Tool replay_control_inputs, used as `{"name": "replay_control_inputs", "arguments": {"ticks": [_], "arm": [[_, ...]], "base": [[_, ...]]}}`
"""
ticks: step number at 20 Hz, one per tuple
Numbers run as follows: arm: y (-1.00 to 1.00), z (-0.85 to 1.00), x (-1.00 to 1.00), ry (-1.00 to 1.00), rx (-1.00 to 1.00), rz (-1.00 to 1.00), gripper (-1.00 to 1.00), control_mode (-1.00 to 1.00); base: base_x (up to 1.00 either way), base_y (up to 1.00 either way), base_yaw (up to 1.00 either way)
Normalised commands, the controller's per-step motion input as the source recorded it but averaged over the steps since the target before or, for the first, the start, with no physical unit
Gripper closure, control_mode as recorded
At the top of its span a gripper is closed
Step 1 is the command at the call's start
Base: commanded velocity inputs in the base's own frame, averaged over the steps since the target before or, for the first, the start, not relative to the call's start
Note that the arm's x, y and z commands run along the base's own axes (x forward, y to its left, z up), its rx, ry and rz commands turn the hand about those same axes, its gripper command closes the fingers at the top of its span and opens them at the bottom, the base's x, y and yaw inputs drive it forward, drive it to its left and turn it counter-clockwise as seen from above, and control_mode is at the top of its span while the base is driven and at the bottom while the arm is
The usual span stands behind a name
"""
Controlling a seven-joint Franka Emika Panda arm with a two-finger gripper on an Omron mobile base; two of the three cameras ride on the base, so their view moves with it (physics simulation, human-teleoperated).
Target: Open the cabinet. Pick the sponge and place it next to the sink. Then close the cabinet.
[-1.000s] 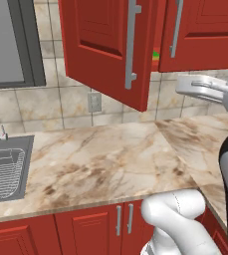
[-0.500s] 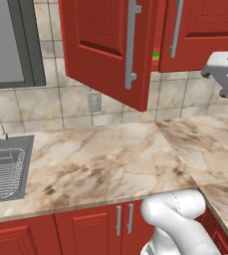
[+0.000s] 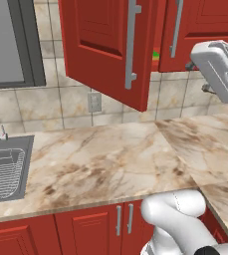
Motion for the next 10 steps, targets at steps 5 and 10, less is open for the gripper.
{"name": "replay_control_inputs", "arguments": {"ticks": [5,10], "arm": [[0.02,-0.03,0.72,0.08,0.18,0.18,-1.0,-1.0],[0.17,0.0,0.65,0.08,0.18,0.22,-1.0,-1.0]], "base": [[0.0,0.0,0.0],[0.0,0.0,0.0]]}}
